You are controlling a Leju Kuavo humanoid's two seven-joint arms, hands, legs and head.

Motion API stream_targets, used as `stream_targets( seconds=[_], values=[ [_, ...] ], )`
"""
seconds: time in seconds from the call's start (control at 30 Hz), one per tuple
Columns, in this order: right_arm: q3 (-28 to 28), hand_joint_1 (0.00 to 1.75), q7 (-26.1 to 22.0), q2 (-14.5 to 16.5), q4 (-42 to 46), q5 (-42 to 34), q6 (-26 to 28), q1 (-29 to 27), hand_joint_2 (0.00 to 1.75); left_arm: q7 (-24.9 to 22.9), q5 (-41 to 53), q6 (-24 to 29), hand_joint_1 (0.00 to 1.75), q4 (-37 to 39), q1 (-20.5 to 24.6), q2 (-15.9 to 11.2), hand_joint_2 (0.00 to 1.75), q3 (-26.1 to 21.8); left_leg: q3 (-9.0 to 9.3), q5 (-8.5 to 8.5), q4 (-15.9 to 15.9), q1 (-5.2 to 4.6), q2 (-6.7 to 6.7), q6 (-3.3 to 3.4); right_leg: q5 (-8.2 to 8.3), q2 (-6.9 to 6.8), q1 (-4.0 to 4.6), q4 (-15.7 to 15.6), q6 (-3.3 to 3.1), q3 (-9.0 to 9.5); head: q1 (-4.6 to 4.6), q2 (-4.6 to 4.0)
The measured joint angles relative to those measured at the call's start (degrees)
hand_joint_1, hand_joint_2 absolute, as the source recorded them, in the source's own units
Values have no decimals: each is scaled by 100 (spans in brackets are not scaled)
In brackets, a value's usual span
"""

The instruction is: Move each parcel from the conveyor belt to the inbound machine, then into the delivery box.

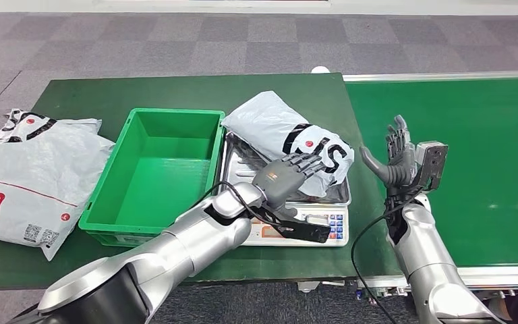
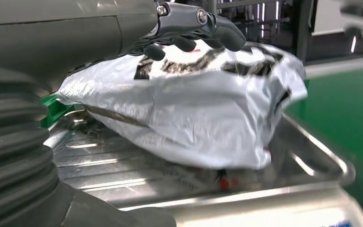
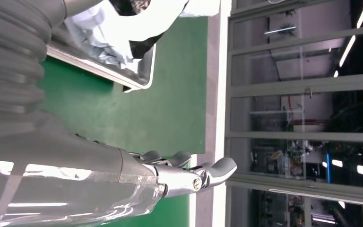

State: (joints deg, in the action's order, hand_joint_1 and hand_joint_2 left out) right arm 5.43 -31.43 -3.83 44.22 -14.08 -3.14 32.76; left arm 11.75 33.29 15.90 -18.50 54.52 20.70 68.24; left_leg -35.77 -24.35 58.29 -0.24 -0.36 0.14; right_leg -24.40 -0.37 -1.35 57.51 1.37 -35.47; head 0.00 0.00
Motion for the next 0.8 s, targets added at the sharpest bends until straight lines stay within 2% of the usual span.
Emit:
stream_targets(
  seconds=[0.23,0.53,0.57,0.7,0.73,0.8],
  values=[
    [54,0,18,1,56,-24,-38,26,175,-26,47,-34,0,40,15,0,175,297,0,0,0,0,-1,0,0,-2,0,0,0,1,0,0],
    [54,0,16,3,61,-32,-50,28,175,-27,57,-59,0,44,24,0,175,369,0,0,0,0,-2,0,0,-2,0,0,0,1,0,0],
    [55,0,16,3,66,-37,-59,29,175,-31,69,-86,4,44,27,0,175,371,0,0,0,0,-2,0,0,-2,0,0,0,1,0,0],
    [61,0,31,6,144,-74,-67,42,175,-92,168,-186,175,39,31,0,175,378,0,0,0,0,-1,0,0,-2,0,0,0,1,0,0],
    [64,0,46,8,169,-82,-62,50,175,-108,183,-197,160,34,31,0,175,378,0,0,0,0,-1,0,0,-2,0,0,0,1,0,0],
    [86,0,90,10,213,-86,-53,66,175,-126,175,-165,72,25,30,0,175,378,0,0,0,0,-1,0,0,-2,0,0,0,2,0,0]
  ],
)
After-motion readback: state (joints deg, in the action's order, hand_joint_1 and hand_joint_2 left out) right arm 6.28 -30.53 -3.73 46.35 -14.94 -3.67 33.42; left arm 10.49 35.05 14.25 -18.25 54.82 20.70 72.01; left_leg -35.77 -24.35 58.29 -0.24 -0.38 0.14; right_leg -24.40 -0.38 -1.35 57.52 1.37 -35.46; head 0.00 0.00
